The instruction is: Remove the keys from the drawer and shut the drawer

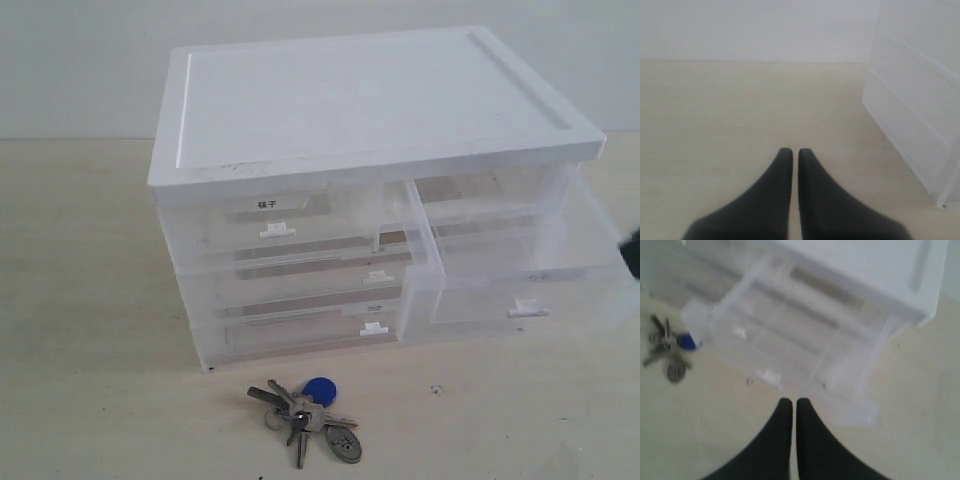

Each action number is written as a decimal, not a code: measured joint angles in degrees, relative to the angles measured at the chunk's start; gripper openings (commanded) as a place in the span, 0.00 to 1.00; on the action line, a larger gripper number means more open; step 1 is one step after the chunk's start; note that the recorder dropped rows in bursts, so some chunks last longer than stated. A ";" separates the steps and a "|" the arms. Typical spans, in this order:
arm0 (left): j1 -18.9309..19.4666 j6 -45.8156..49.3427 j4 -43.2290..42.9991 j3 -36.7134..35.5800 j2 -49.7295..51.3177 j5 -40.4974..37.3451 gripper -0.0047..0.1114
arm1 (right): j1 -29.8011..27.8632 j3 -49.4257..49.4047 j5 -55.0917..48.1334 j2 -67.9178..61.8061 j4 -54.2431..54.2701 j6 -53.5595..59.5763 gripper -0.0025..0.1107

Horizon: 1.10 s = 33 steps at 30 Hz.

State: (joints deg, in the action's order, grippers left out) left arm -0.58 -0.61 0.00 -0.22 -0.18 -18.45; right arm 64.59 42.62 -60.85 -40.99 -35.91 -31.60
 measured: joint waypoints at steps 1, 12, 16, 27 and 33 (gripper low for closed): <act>0.00 0.00 0.00 0.00 0.00 0.00 0.08 | 0.00 0.00 -3.74 0.58 2.66 2.34 0.02; 0.00 0.00 0.00 0.00 0.00 0.00 0.08 | 0.00 -8.73 -7.05 -2.48 -0.85 -0.17 0.02; 0.00 0.00 0.00 0.00 0.00 0.00 0.08 | 0.00 -9.56 -3.94 -6.22 -8.74 -7.38 0.02; 0.00 0.00 0.00 0.00 0.00 0.00 0.08 | 0.00 -9.66 2.42 -15.50 -23.97 -20.42 0.02; 0.00 0.00 0.00 0.00 0.00 0.00 0.08 | 0.00 -9.66 4.02 -15.69 -27.82 -22.90 0.02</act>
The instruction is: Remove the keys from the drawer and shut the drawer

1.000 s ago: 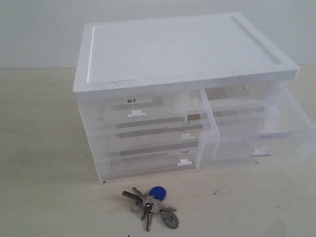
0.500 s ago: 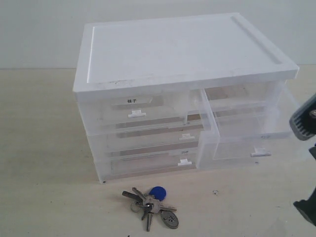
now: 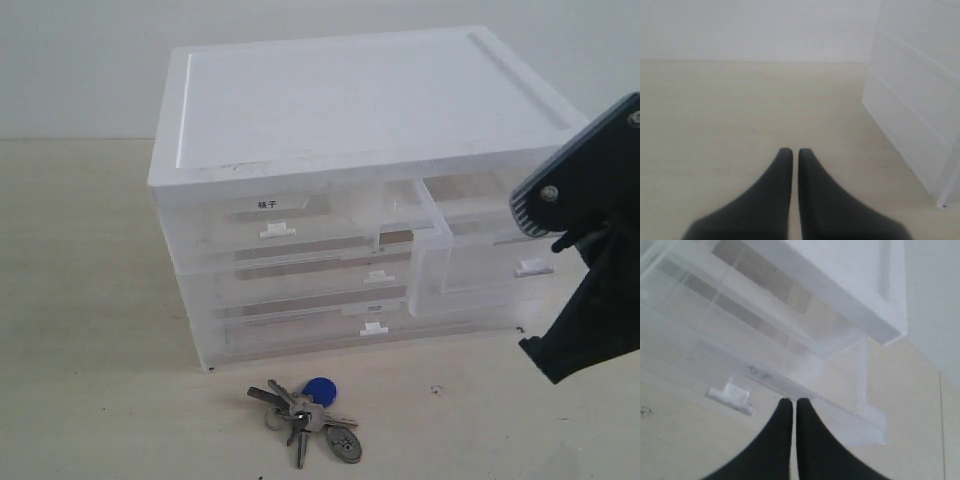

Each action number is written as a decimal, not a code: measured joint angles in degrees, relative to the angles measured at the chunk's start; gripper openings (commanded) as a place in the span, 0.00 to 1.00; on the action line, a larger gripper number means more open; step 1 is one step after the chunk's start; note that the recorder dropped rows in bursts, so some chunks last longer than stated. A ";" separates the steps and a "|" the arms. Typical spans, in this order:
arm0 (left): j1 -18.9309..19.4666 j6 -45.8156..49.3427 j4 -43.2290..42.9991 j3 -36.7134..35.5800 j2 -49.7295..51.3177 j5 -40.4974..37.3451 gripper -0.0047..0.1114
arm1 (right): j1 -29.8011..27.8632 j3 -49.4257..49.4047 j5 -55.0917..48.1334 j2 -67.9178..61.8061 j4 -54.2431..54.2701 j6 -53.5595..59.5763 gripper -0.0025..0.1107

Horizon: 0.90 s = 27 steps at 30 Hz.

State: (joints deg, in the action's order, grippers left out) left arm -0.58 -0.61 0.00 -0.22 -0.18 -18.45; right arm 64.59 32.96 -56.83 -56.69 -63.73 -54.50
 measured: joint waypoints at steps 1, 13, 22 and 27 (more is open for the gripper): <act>0.00 0.00 0.00 0.00 0.00 0.00 0.08 | 0.00 0.00 2.99 0.00 -0.24 -0.68 0.02; 0.00 0.00 0.00 0.00 0.00 0.00 0.08 | -11.06 2.74 20.98 -9.59 -10.17 -11.21 0.02; 0.00 0.00 0.00 0.00 0.00 0.00 0.08 | -11.34 3.06 22.47 -14.01 -23.12 -22.03 0.02; 0.00 0.00 0.00 0.00 0.00 0.00 0.08 | -11.34 3.14 22.47 -14.51 -25.32 -24.43 0.02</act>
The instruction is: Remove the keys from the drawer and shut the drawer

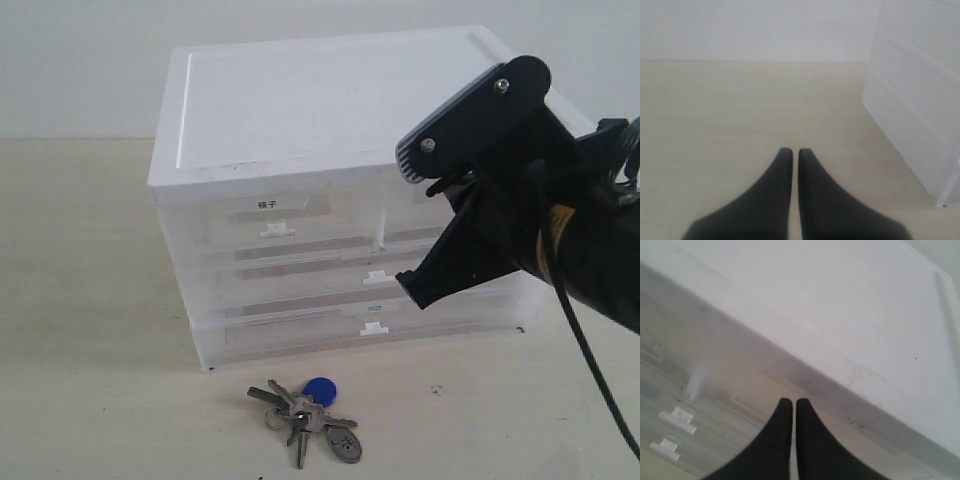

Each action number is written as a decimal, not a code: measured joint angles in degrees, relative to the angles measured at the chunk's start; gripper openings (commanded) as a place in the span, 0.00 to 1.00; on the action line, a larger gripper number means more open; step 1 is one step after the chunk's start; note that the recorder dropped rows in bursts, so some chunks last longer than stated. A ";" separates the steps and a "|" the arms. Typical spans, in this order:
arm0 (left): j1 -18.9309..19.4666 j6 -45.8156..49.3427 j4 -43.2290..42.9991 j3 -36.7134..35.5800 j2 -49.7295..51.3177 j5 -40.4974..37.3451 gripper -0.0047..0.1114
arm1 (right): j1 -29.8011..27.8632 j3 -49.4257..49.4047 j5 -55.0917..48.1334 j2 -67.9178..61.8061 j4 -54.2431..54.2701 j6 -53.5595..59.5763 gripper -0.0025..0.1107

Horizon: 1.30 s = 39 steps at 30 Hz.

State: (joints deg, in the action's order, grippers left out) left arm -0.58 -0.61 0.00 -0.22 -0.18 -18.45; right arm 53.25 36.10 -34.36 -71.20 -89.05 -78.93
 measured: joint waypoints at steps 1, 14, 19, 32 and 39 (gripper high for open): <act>0.00 0.00 0.00 0.00 0.00 0.00 0.08 | 0.00 0.00 0.00 0.00 -0.57 -0.67 0.02; 0.00 0.00 0.00 0.00 0.00 0.00 0.08 | 0.00 0.37 4.16 2.62 6.83 0.15 0.02; 0.00 0.00 0.00 0.00 0.00 0.00 0.08 | 0.00 0.37 3.72 -5.23 4.58 -0.28 0.02; 0.00 0.00 0.00 0.00 0.00 0.00 0.08 | 0.00 0.37 -0.94 -11.90 -9.32 -15.24 0.02; 0.00 0.00 0.00 0.00 0.00 0.00 0.08 | 0.00 0.59 1.22 -7.99 -9.87 -17.11 0.02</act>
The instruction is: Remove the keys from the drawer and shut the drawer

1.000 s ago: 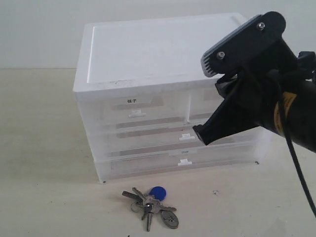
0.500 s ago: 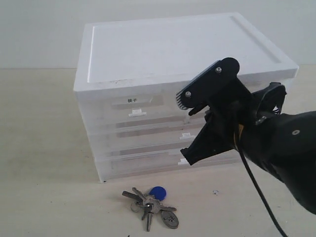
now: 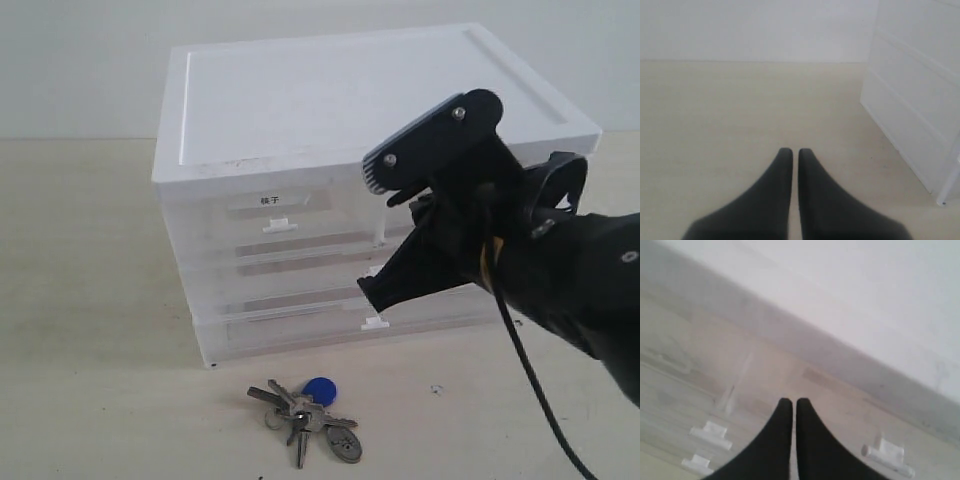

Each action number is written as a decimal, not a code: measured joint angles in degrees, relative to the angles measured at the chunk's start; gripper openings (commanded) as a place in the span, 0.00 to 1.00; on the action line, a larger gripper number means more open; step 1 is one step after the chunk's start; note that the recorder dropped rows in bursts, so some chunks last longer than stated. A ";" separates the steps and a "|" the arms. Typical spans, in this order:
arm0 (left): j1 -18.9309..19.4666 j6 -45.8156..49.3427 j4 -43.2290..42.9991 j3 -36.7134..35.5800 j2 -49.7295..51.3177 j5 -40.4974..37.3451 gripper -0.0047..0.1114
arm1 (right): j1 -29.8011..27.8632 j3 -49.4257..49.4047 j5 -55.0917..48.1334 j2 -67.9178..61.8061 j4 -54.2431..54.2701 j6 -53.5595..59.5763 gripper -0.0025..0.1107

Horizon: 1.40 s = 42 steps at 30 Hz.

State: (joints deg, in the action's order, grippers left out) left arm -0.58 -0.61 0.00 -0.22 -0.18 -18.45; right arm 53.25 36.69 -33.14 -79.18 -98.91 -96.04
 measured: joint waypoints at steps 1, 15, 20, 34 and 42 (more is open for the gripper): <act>0.00 0.00 0.00 0.00 0.00 0.00 0.08 | 0.00 0.12 1.00 1.18 -0.12 0.00 0.02; 0.00 0.00 0.00 0.00 0.00 0.00 0.08 | 0.00 0.32 -5.79 14.44 10.07 10.89 0.02; 0.00 0.00 0.00 0.00 0.00 0.00 0.08 | -6.94 4.73 -9.79 18.72 13.23 16.92 0.02; 0.00 0.00 0.00 0.00 0.00 0.00 0.08 | -40.70 18.23 12.47 1.91 106.88 102.66 0.02; 0.00 0.00 0.00 0.00 0.00 0.00 0.08 | -32.84 18.53 6.95 1.56 108.12 103.43 0.02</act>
State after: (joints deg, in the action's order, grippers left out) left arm -0.58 -0.61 0.00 -0.22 -0.18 -18.45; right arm 20.42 55.23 -26.20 -77.62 9.20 7.40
